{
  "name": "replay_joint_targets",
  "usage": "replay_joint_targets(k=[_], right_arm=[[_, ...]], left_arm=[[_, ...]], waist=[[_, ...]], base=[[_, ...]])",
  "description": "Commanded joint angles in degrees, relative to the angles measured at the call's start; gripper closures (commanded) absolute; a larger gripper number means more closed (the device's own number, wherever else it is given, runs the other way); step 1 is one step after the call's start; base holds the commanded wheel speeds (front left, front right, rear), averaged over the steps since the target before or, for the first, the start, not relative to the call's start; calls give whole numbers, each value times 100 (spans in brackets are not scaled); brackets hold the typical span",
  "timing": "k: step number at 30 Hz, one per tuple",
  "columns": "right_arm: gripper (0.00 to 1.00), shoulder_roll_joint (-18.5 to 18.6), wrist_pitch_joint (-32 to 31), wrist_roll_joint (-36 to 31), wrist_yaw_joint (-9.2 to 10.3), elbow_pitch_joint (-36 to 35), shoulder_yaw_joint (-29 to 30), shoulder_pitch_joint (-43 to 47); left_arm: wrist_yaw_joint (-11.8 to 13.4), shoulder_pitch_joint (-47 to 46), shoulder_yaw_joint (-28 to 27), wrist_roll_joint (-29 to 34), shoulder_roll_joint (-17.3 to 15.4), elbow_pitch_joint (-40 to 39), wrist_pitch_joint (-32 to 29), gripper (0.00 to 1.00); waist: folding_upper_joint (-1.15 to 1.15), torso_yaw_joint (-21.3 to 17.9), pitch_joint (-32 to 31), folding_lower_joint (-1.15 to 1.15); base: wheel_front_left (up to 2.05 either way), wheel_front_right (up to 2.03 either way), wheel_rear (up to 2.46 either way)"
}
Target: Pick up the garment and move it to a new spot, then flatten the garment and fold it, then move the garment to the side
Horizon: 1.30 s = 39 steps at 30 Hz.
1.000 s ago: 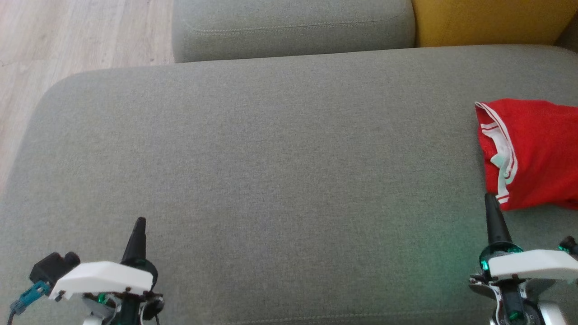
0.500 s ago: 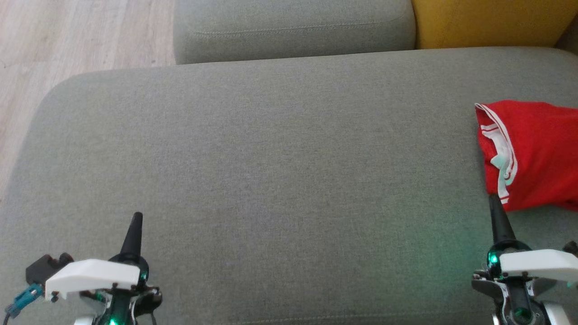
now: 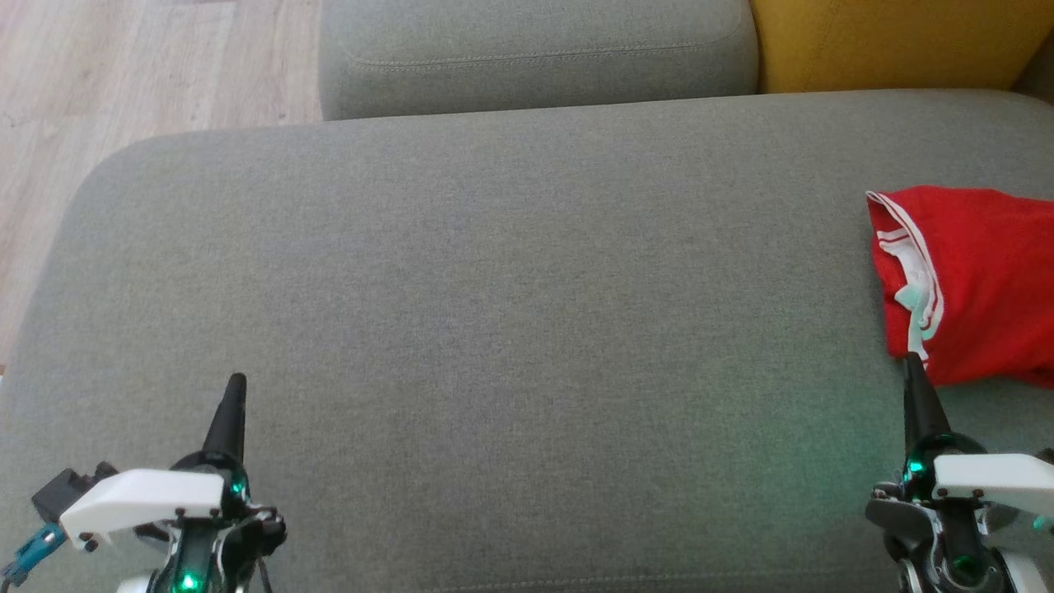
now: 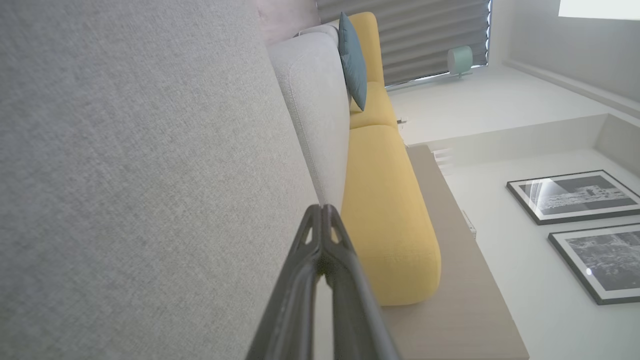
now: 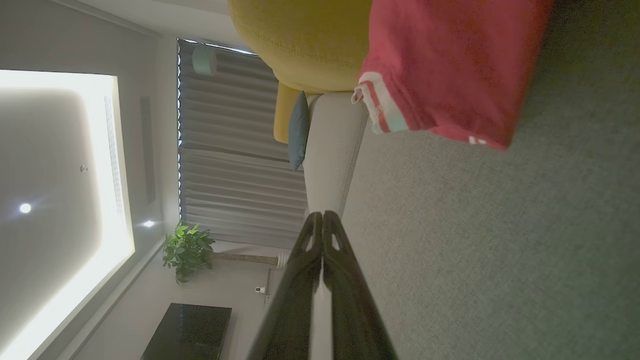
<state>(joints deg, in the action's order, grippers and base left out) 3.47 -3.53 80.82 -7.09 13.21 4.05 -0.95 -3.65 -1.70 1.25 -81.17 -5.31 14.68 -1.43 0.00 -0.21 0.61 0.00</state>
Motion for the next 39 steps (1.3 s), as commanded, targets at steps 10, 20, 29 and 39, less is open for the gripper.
replay_joint_targets(k=[10, 20, 29, 39], right_arm=[[100, 107, -71, 761, -37, -40, -30, -422], [100, 101, -117, 1319, -40, 67, 26, -504], [100, 85, -136, 1300, -40, 69, 48, -506], [100, 68, -154, 1281, -40, 71, 72, -508]], left_arm=[[-238, -376, -403, -724, 35, -111, -197, 100], [-383, -433, -583, -1260, 104, -72, -350, 100], [-383, -434, -604, -1243, 118, -71, -366, 100], [-383, -436, -624, -1226, 133, -70, -383, 100]], waist=[[0, 11, -23, 0], [0, 21, -42, 0], [0, 21, -42, 0], [0, 21, -42, 0]], base=[[0, 0, 0], [0, 0, 0], [0, 0, 0], [0, 0, 0]])
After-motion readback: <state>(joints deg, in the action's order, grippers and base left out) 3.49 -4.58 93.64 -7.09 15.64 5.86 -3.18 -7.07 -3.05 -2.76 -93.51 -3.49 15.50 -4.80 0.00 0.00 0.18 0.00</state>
